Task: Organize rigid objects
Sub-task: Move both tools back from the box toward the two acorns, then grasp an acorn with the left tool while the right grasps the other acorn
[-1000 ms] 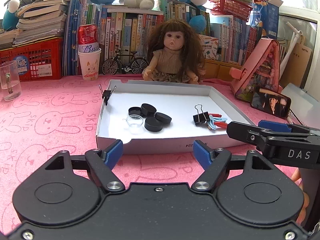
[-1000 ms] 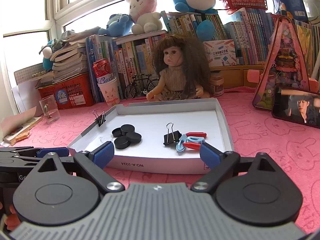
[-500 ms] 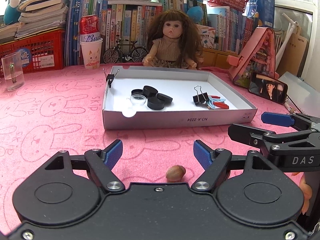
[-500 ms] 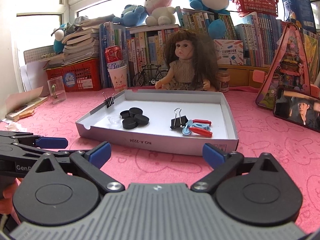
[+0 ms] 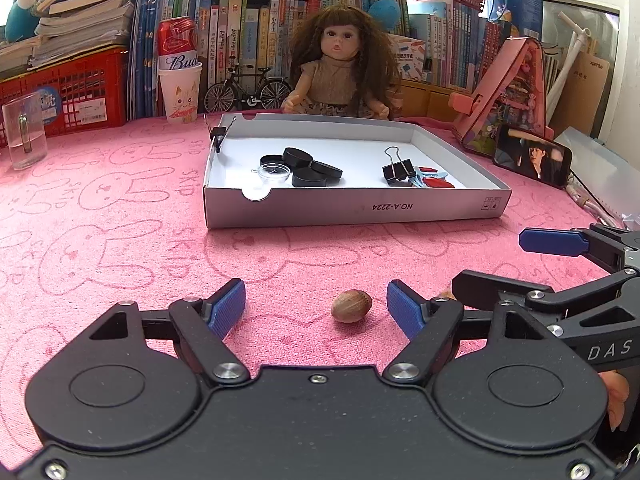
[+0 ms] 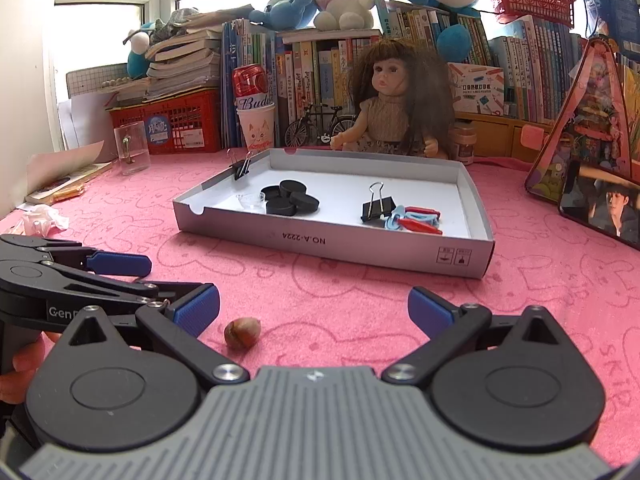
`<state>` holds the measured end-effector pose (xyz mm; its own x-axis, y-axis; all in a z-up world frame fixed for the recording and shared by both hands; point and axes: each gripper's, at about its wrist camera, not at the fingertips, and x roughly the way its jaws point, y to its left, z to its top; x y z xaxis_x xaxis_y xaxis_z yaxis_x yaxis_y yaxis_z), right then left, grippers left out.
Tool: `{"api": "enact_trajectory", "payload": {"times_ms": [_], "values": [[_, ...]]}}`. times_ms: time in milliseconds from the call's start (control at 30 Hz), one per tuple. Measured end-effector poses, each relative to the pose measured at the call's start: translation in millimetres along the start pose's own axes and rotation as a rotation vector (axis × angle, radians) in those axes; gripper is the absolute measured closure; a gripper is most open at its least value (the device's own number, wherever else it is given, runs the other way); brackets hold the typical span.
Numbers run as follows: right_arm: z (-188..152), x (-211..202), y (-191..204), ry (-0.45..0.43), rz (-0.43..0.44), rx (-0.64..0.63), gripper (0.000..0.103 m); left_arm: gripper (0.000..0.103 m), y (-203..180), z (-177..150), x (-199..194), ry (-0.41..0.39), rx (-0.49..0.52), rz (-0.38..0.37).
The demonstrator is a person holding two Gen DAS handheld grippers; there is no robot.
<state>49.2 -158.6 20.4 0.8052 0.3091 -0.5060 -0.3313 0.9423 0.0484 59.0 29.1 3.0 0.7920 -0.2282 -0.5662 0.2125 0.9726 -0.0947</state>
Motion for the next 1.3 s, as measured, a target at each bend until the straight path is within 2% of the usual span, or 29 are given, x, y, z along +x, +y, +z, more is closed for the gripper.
{"api": "enact_trajectory", "payload": {"times_ms": [333, 433, 600, 900, 1033, 1100, 1167, 1233, 1300], "values": [[-8, 2, 3, 0.026, 0.016, -0.025, 0.000, 0.031, -9, -8, 0, -0.025, 0.070, 0.031], [-8, 3, 4, 0.031, 0.015, -0.033, 0.000, 0.035, -10, -10, -2, -0.032, 0.077, 0.033], [-9, 3, 8, 0.030, 0.021, -0.056, 0.002, 0.052, -12, -13, -6, -0.045, 0.097, 0.025], [-12, 5, 11, 0.057, 0.053, -0.061, 0.023, 0.074, -22, -18, -11, -0.060, 0.112, 0.011], [-13, 4, 13, 0.049, 0.065, -0.065, 0.032, 0.079, -23, -18, -12, -0.061, 0.109, 0.005], [-13, 3, 15, 0.041, 0.071, -0.063, 0.041, 0.081, -23, -19, -12, -0.062, 0.109, 0.005], [-14, 1, 16, 0.026, 0.077, -0.055, 0.055, 0.082, -23, -19, -12, -0.061, 0.108, 0.005], [-14, 0, 17, 0.016, 0.079, -0.051, 0.062, 0.082, -23, -18, -12, -0.060, 0.100, 0.006], [-14, -1, 19, 0.006, 0.075, -0.055, 0.066, 0.082, -23, -18, -12, -0.060, 0.094, 0.009]]}}
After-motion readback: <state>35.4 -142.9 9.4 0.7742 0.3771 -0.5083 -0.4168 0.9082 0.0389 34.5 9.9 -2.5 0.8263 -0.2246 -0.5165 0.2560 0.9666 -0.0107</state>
